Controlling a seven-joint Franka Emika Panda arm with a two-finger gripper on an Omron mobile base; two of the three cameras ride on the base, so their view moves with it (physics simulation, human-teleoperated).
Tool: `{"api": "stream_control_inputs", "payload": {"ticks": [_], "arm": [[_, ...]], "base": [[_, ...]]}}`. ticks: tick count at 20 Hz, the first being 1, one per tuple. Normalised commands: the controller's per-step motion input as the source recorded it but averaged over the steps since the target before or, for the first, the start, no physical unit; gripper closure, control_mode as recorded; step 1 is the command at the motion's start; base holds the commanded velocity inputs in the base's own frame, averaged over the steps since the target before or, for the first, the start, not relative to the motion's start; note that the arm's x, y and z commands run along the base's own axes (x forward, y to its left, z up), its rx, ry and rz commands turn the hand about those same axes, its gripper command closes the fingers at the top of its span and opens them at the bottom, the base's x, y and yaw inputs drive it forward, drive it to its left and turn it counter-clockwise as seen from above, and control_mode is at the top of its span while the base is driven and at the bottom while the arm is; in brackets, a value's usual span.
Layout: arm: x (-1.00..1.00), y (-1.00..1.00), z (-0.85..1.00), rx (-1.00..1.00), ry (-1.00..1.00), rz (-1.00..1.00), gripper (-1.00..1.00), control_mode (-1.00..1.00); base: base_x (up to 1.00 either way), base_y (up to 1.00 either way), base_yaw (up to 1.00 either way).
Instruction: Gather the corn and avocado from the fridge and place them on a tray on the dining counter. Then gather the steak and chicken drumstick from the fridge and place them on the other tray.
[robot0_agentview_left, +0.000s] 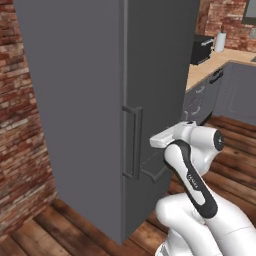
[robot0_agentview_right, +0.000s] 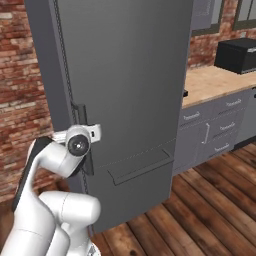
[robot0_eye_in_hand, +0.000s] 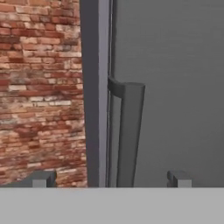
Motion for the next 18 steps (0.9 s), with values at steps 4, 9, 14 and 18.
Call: {"api": "stream_control_inputs", "payload": {"ticks": [4,9,14,18], "arm": [[0.07,0.40,0.00,-0.04,-0.12,0.00,-1.00,-1.00],[0.30,-0.01,-0.01,0.00,-0.07,-0.02,-1.00,-1.00],[0.37,-0.10,-0.14,0.00,-0.06,0.00,-1.00,-1.00],[0.46,-0.05,-0.24,0.00,-0.05,0.05,-1.00,-1.00]], "base": [[0.00,0.00,0.00],[0.00,0.00,0.00],[0.00,0.00,0.00],[0.00,0.00,0.00]]}}
